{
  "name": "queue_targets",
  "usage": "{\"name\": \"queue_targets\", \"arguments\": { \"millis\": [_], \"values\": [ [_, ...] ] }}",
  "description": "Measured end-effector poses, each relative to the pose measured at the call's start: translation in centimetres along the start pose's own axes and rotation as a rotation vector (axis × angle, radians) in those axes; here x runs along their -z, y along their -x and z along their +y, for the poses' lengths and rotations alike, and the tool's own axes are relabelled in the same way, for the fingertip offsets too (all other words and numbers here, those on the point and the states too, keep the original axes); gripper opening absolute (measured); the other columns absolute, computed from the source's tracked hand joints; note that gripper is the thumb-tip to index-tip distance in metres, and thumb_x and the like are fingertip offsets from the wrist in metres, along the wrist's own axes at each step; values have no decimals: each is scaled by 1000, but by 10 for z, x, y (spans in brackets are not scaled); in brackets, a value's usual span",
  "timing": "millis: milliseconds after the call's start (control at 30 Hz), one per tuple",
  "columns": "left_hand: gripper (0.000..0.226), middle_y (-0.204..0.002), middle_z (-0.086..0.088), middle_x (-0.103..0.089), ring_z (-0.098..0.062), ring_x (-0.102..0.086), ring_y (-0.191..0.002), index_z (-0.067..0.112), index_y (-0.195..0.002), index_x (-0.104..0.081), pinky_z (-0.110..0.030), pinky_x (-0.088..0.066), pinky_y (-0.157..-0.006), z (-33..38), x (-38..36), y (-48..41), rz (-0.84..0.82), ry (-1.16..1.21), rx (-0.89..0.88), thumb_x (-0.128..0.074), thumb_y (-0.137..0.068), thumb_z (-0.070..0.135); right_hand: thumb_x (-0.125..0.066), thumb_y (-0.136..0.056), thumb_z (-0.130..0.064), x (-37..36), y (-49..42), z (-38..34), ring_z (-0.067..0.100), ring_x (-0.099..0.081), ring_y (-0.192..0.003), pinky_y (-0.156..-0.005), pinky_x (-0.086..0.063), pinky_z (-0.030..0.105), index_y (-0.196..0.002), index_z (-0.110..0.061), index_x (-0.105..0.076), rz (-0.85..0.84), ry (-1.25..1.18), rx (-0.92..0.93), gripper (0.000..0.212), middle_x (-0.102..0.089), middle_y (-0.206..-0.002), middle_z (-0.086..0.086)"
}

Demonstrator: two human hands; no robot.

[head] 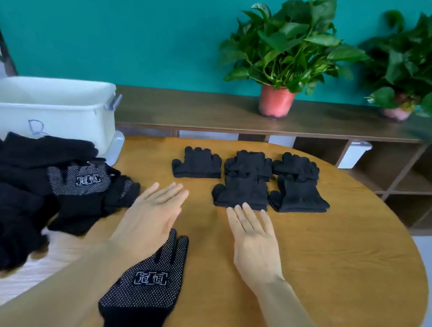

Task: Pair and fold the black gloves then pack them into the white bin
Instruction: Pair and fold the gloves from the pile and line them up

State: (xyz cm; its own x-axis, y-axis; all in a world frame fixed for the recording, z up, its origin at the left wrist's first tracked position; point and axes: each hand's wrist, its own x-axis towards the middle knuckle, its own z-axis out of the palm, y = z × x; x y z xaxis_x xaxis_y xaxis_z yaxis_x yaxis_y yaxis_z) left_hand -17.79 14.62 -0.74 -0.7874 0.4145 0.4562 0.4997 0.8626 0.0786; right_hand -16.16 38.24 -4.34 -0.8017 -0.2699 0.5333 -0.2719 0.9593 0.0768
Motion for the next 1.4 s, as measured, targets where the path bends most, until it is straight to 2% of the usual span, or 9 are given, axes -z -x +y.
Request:
{"name": "queue_targets", "arguments": {
  "millis": [100, 267, 467, 767, 900, 1067, 1167, 1267, 1400],
  "values": [
    [44, -140, -10, -56, -19, -51, -132, 6, -135, -57, -31, -16, -115, -13, 21, 34, -27, -61, 43, -34, -101, 22, -87, -52, -1, 18, 4, -24, 23, -60, -121, -104, -46, 47, -122, -7, -68, 14, -12, 18, 73, -69, -120, 9],
    [47, -124, -9, -68, -21, -64, -117, 8, -118, -70, -36, -25, -109, -24, 57, 87, 24, -105, 79, -32, -96, 24, -89, -53, -6, 43, -6, -73, 25, -63, -117, -98, -50, 50, -121, -6, -68, 68, -45, 98, 71, -72, -112, 9],
    [41, -112, -5, -73, -17, -69, -106, 13, -105, -75, -36, -29, -107, -55, 72, 143, 89, -124, 102, -38, -94, 26, -93, -48, -10, 47, -13, -130, 28, -66, -111, -101, -30, 47, -115, -4, -70, 157, -65, 212, 71, -76, -98, 9],
    [40, -107, 1, -75, -14, -70, -99, 17, -101, -78, -35, -29, -108, -118, 72, 151, 151, -178, 122, -42, -91, 31, -89, -53, -8, 21, -44, -180, 27, -69, -100, -99, -30, 42, -97, -11, -72, 95, -108, 316, 48, -72, -72, -3],
    [28, -113, -2, -73, -17, -69, -104, 14, -105, -76, -36, -26, -109, -143, 61, 117, 151, -192, 99, -66, -82, 27, -88, -63, -19, 7, -80, -201, 28, -67, -103, -97, -31, 40, -99, -12, -72, 101, -131, 341, 40, -74, -80, 0],
    [57, -121, -3, -70, -19, -64, -117, 13, -115, -72, -38, -21, -112, -168, 37, 95, 1, -199, 115, -89, -66, 37, -88, -62, -38, -16, -114, -219, 28, -62, -113, -96, -47, 41, -106, -13, -72, -83, -131, 366, 52, -73, -103, 2],
    [52, -117, -1, -71, -15, -66, -113, 14, -113, -73, -39, -22, -111, -175, 27, 92, 33, -216, 126, -80, -71, 44, -84, -67, -40, -28, -124, -222, 28, -61, -116, -96, -49, 44, -106, -14, -71, -151, -152, 376, 49, -73, -104, 1],
    [44, -110, 1, -74, -12, -69, -106, 16, -107, -75, -40, -24, -111, -178, 22, 94, 81, -211, 136, -58, -78, 43, -62, -81, -38, -38, -128, -223, 26, -59, -117, -101, -33, 38, -94, -16, -73, -116, -179, 378, 28, -74, -94, -2],
    [41, -102, 5, -75, -9, -70, -99, 18, -99, -76, -42, -24, -111, -177, 23, 94, 127, -167, 156, -42, -84, 34, -32, -94, -33, -36, -133, -224, 20, -50, -127, -103, -20, 33, -100, -18, -71, -183, -188, 381, 42, -73, -103, -2]
  ]
}}
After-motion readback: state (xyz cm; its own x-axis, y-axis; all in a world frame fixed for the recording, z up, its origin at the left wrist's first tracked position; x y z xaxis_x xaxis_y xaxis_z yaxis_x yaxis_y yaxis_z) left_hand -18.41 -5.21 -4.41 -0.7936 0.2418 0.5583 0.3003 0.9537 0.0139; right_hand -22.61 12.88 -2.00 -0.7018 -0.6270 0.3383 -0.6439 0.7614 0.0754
